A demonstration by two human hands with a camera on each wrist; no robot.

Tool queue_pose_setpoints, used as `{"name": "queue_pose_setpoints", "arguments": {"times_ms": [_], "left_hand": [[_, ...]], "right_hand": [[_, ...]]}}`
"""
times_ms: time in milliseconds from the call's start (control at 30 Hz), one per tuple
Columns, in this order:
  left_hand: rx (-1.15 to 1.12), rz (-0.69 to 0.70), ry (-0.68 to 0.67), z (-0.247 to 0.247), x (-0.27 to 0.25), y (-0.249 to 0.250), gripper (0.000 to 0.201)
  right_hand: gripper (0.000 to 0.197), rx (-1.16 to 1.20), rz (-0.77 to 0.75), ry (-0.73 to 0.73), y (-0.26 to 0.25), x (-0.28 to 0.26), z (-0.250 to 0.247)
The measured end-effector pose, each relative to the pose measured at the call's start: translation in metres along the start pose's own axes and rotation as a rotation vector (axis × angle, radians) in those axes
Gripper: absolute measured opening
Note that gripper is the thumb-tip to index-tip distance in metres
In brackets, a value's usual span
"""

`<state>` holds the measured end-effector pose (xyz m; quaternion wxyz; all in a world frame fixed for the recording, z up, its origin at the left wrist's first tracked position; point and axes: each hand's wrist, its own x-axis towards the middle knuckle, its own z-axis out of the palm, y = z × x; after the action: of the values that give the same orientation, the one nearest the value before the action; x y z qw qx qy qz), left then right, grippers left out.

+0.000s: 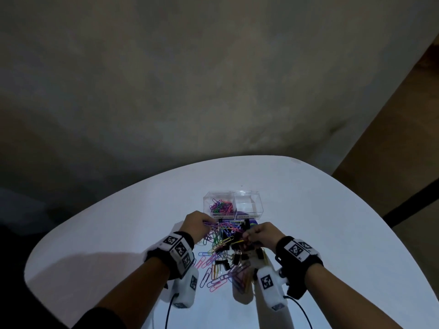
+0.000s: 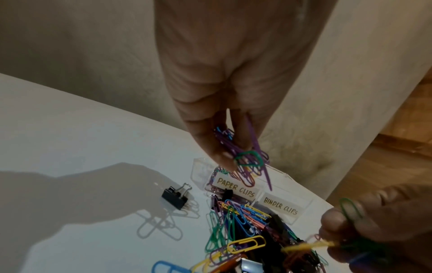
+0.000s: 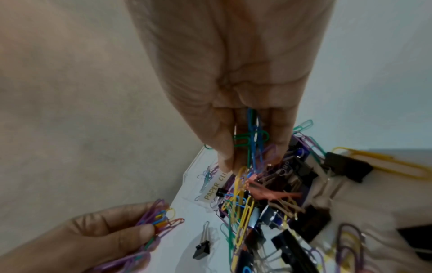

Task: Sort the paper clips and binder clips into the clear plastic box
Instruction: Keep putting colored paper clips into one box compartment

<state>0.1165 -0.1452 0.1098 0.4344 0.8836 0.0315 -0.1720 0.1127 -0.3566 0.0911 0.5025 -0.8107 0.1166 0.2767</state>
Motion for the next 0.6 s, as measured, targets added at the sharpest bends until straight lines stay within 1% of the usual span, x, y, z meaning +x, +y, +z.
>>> {"name": "queue_pose_setpoints", "arguments": {"times_ms": [33,100,200,267,300,367,400,467,533,600], "left_hand": [[0.007,0.001,0.003,0.0,0.0,0.0,0.028],[0.018,0.006,0.006,0.0,0.0,0.0,0.027],[0.014,0.005,0.022,-0.002,0.0,0.003,0.027],[0.002,-0.002,0.044,-0.005,0.003,0.007,0.026],[-0.003,-0.003,0.058,-0.008,0.006,0.009,0.026],[-0.009,0.005,0.096,-0.014,0.014,0.014,0.026],[-0.015,0.008,0.116,-0.018,0.019,0.016,0.026],[-0.023,0.008,0.154,-0.026,0.029,0.019,0.025],[-0.024,-0.001,0.181,-0.032,0.04,0.021,0.025],[-0.017,-0.02,0.198,-0.036,0.049,0.022,0.025]], "right_hand": [[0.021,-0.021,-0.007,0.012,0.001,0.0,0.001],[0.026,-0.075,-0.047,0.081,0.001,0.0,0.004],[0.026,-0.153,-0.101,0.142,-0.002,0.003,0.007],[0.037,-0.154,-0.129,0.136,-0.01,0.005,0.006],[0.036,-0.139,-0.15,0.136,-0.017,0.007,0.005],[0.02,-0.105,-0.212,0.147,-0.038,0.015,0.002],[0.016,-0.079,-0.244,0.155,-0.051,0.021,0.001],[0.018,-0.029,-0.267,0.148,-0.074,0.036,0.003],[0.028,-0.059,-0.25,0.129,-0.091,0.054,0.008],[0.017,-0.157,-0.222,0.088,-0.099,0.072,0.015]]}}
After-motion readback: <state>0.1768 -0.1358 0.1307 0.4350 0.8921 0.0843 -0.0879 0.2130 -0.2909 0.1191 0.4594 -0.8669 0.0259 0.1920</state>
